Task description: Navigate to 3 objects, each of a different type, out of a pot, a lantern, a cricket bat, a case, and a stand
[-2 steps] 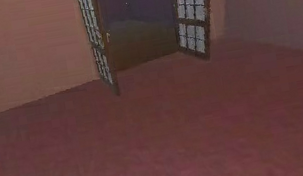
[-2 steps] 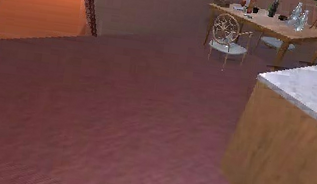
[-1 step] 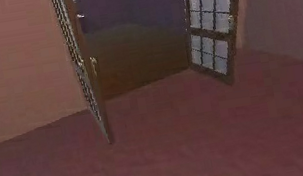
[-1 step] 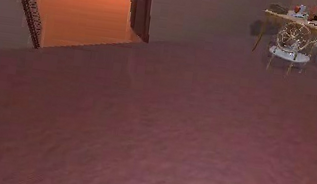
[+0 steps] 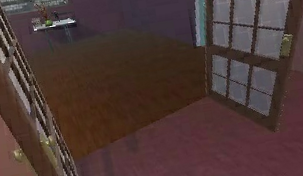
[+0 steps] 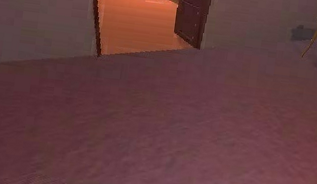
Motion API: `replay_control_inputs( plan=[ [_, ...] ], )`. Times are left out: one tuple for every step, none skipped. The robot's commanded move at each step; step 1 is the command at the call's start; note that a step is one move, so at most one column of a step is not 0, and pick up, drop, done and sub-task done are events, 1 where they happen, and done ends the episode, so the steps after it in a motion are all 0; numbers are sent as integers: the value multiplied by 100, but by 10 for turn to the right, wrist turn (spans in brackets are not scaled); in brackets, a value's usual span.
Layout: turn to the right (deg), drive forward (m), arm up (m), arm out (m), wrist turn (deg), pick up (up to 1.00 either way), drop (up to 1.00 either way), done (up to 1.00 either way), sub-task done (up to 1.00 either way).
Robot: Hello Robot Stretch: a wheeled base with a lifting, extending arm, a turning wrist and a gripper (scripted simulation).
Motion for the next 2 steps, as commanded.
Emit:
replay_control_inputs(
  plan=[
    [60, 0, 0, 0, 0, 0, 0, 0, 0],
    [0, 75, 0, 0, 0, 0, 0, 0, 0]
  ],
)
